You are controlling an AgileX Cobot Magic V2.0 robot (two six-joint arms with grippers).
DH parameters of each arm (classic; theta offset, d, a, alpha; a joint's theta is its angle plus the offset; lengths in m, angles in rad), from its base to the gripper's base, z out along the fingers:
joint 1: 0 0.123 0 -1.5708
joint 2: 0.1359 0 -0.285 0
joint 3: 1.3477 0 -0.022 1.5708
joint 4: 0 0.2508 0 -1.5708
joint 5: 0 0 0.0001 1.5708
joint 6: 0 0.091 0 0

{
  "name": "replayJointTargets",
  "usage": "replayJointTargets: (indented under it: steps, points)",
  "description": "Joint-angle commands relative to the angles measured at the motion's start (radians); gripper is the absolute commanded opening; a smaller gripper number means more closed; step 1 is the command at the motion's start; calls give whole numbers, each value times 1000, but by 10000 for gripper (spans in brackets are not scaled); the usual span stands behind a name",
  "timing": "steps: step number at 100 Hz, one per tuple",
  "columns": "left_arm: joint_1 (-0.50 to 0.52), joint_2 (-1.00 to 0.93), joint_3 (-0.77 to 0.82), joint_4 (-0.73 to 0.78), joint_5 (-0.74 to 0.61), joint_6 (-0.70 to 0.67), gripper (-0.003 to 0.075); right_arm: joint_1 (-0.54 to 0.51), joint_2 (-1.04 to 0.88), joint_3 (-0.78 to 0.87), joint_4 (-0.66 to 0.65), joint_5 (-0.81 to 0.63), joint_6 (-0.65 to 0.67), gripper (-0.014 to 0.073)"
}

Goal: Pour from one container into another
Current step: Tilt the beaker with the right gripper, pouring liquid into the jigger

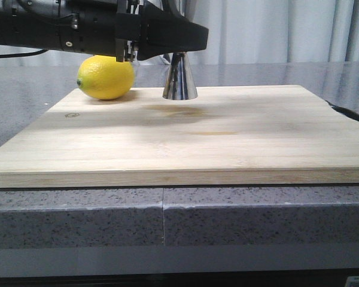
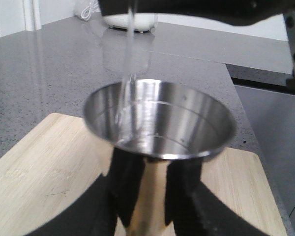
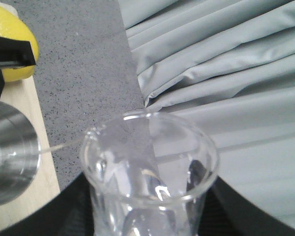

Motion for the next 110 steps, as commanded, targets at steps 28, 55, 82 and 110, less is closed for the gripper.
replayJointTargets:
  steps: [28,55,82,110]
  points:
    - [-7,-61,-28,-87,111,-7,204,21,-31,-38,-84,-41,-2,279]
    - [-7,-61,-28,-87,111,-7,204,21,-31,-38,-97,-35,-2,279]
    - [-7,-61,-28,-87,111,-7,204,21,-31,-38,-139,-35,-2,279]
    - [-7,-61,-28,-87,111,-7,204,21,-31,-38,-172,-35,-2,279]
